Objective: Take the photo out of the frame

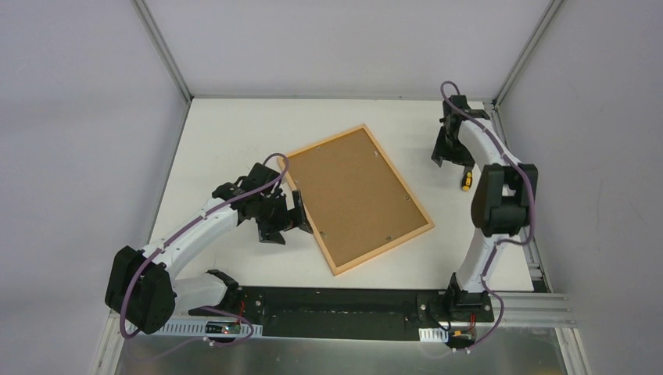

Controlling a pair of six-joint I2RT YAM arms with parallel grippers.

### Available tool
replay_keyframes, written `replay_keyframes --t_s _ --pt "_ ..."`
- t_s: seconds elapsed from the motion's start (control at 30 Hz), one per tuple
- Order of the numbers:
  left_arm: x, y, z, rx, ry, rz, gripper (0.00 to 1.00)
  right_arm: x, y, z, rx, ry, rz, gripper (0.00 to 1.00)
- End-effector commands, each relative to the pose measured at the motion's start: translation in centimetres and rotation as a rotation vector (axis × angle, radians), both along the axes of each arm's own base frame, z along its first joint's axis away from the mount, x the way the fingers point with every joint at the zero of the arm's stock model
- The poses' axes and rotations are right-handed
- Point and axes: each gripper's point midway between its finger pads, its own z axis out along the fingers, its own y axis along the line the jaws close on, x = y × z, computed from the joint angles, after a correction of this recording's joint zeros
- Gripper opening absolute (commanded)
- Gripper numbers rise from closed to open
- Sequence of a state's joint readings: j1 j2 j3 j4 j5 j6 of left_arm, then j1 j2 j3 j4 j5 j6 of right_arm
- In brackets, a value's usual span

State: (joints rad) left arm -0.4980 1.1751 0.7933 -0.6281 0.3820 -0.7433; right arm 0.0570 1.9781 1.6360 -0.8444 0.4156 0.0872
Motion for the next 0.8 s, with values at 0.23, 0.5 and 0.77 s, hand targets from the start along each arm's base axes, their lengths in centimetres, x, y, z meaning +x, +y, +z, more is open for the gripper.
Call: replay_keyframes --t_s 0.23,0.5,0.77 --pt "0.8 -1.4 2.9 -0.087 -0.015 0.079 0.97 -7.6 13.2 1.6 0.692 -0.113 0.278 0.69" --pt "1.3 -4.1 2.4 -0.119 0.023 0.104 0.97 -5.2 14.0 0.8 0.708 -0.083 0.287 0.67" --pt "1.4 -6.1 3.4 -0.172 0.077 0.122 0.97 -5.4 14.3 -1.5 0.617 -0.014 0.264 0.64"
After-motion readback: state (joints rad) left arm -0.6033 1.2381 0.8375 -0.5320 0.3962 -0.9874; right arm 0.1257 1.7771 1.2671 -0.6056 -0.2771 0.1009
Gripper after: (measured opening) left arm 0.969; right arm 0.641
